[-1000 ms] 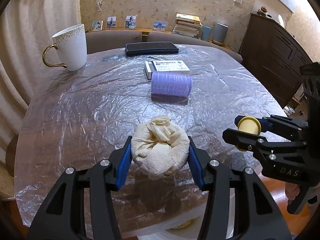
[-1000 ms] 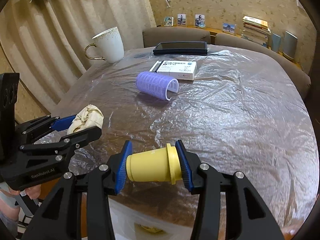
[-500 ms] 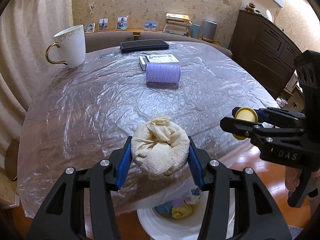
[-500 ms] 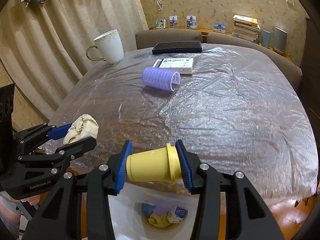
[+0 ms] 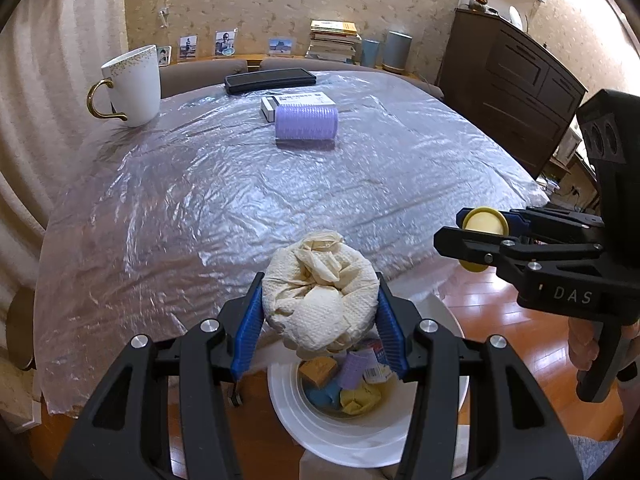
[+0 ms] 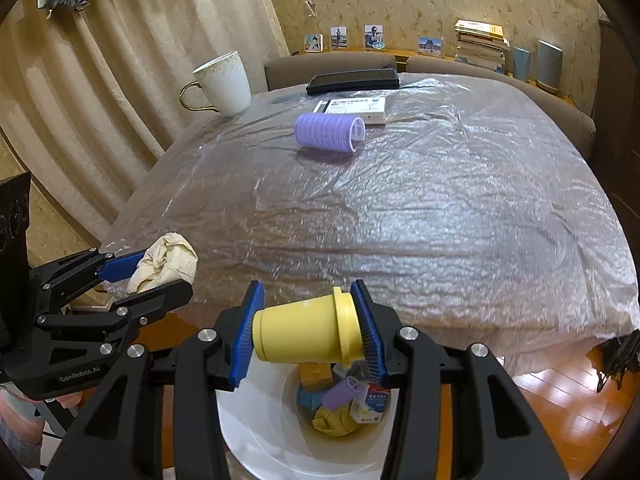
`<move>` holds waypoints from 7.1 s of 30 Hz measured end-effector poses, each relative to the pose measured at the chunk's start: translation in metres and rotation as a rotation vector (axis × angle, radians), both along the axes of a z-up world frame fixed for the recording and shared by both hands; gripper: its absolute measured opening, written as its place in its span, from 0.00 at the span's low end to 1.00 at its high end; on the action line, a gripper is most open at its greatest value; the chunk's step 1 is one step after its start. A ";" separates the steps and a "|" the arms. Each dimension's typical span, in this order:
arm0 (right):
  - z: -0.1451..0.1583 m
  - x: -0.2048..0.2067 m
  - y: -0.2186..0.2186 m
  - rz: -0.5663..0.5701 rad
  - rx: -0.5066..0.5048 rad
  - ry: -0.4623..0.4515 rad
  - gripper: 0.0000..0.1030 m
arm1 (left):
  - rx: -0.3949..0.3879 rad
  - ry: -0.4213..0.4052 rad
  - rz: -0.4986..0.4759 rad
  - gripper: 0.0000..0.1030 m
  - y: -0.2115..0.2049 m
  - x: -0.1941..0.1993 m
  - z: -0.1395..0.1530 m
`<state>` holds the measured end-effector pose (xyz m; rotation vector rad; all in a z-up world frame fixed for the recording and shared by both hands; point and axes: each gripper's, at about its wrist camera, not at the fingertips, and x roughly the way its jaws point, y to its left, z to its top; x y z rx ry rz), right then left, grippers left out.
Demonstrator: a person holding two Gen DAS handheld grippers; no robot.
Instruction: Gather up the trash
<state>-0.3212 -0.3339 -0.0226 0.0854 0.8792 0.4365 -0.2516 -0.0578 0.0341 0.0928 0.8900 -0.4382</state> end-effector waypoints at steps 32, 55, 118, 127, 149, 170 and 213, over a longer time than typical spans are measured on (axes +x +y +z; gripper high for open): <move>-0.031 -0.040 -0.031 0.129 -0.023 0.078 0.43 | 0.049 0.093 0.126 0.51 -0.030 -0.047 -0.035; -0.081 -0.038 -0.028 0.116 -0.064 0.167 0.43 | 0.098 0.161 0.121 0.51 -0.032 -0.049 -0.073; -0.130 -0.009 -0.008 0.068 -0.140 0.259 0.44 | 0.202 0.229 0.040 0.51 -0.042 -0.024 -0.131; -0.114 -0.013 -0.022 0.023 -0.076 0.207 0.82 | 0.110 0.183 0.073 0.93 -0.032 -0.020 -0.123; 0.086 -0.013 -0.082 -0.062 -0.017 -0.374 0.96 | -0.021 -0.201 0.091 0.99 -0.012 -0.017 0.046; 0.029 0.228 -0.004 0.369 -0.306 -0.190 0.92 | 0.033 -0.037 0.057 0.99 -0.059 0.150 -0.002; 0.022 0.254 0.001 0.444 -0.080 -0.102 0.49 | -0.013 -0.028 0.115 0.69 -0.045 0.187 -0.012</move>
